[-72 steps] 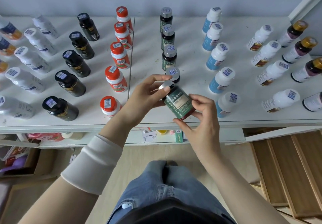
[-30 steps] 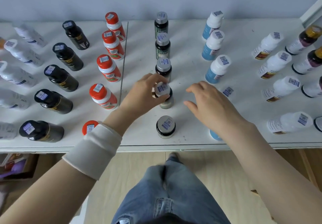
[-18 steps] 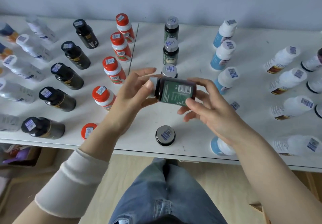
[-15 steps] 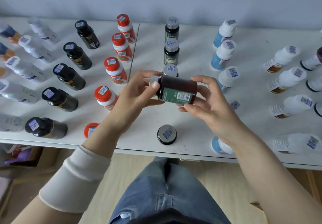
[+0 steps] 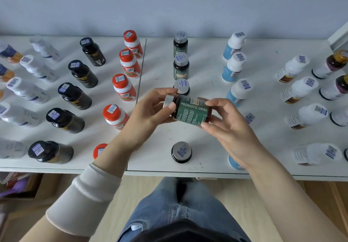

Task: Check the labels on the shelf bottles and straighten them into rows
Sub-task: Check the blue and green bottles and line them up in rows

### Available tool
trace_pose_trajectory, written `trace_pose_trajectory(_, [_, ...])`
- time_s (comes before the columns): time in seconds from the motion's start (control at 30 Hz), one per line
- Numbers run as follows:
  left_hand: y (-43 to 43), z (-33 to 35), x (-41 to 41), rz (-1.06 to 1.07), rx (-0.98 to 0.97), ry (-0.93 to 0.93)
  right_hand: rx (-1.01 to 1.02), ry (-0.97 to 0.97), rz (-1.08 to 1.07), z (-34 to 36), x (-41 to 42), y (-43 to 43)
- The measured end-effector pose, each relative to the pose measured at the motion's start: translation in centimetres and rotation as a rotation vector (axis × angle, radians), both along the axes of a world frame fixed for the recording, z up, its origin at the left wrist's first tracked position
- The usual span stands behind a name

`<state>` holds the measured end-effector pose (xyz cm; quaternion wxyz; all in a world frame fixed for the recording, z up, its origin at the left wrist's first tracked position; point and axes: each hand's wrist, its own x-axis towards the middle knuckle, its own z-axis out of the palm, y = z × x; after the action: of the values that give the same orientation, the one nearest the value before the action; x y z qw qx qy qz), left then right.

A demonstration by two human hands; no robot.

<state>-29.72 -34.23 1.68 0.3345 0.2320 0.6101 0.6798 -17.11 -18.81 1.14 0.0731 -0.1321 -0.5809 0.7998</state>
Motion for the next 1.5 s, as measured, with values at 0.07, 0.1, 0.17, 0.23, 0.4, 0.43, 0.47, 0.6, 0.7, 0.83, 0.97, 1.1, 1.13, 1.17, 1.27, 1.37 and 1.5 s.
trace_pose_trajectory(0.07, [-0.2, 0.1, -0.3, -0.02, 0.061, -0.02, -0.034, -0.004, -0.026, 0.0, 0.1, 0.1])
trace_pose_trajectory(0.1, [-0.3, 0.2, -0.4, -0.043, 0.104, -0.021, -0.036, -0.011, -0.039, 0.0, 0.1, 0.1])
trace_pose_trajectory(0.17, [-0.4, 0.1, -0.5, -0.075, 0.169, -0.03, -0.013, -0.028, -0.073, 0.1, 0.2, 0.0])
trace_pose_trajectory(0.23, [-0.4, -0.2, -0.6, -0.057, 0.18, -0.114, 0.081, -0.031, -0.135, 0.6, 0.1, -0.4])
trace_pose_trajectory(0.4, [0.8, -1.1, -0.5, -0.044, 0.095, -0.519, 0.869, 0.081, -0.311, 2.1, -1.0, -1.5])
trace_pose_trajectory(0.43, [1.0, -1.1, -0.6, -0.037, 0.079, -0.544, 1.002, 0.106, -0.323, 1.9, -1.2, -1.7])
trace_pose_trajectory(0.47, [1.3, -1.1, -0.8, -0.018, 0.068, -0.542, 1.08, 0.11, -0.333, 1.6, -1.3, -1.9])
trace_pose_trajectory(0.6, [2.3, -0.8, -1.8, 0.014, 0.004, -0.401, 1.189, 0.118, -0.352, 0.0, -1.0, -2.0])
trace_pose_trajectory(0.7, [2.7, -0.5, -2.3, 0.02, -0.011, -0.326, 1.181, 0.062, -0.336, -0.5, -0.8, -2.0])
trace_pose_trajectory(0.83, [2.5, -0.2, -2.8, -0.027, -0.057, -0.108, 1.126, -0.19, -0.195, 0.3, -0.4, -0.5])
trace_pose_trajectory(0.97, [2.6, -0.4, -2.8, -0.205, -0.214, 0.341, 1.305, -0.408, -0.062, 1.4, -0.3, 1.9])
trace_pose_trajectory(1.1, [3.1, -1.7, -2.4, -0.292, -0.33, 0.691, 1.467, -0.462, 0.022, 2.2, -1.6, 2.2])
trace_pose_trajectory(1.13, [3.1, -2.2, -2.4, -0.308, -0.35, 0.76, 1.491, -0.457, 0.038, 2.3, -2.0, 2.2])
trace_pose_trajectory(1.17, [3.2, -2.7, -2.5, -0.322, -0.363, 0.808, 1.516, -0.454, 0.053, 2.3, -2.4, 2.2])
trace_pose_trajectory(1.27, [3.2, -4.1, -2.8, -0.339, -0.387, 0.89, 1.596, -0.468, 0.101, 2.2, -3.2, 2.1])
trace_pose_trajectory(1.37, [3.1, -5.1, -2.9, -0.339, -0.398, 0.912, 1.626, -0.494, 0.143, 1.9, -3.8, 1.9])
trace_pose_trajectory(1.5, [2.9, -6.0, -2.9, -0.306, -0.4, 0.921, 1.639, -0.51, 0.178, 1.8, -4.1, 1.8])
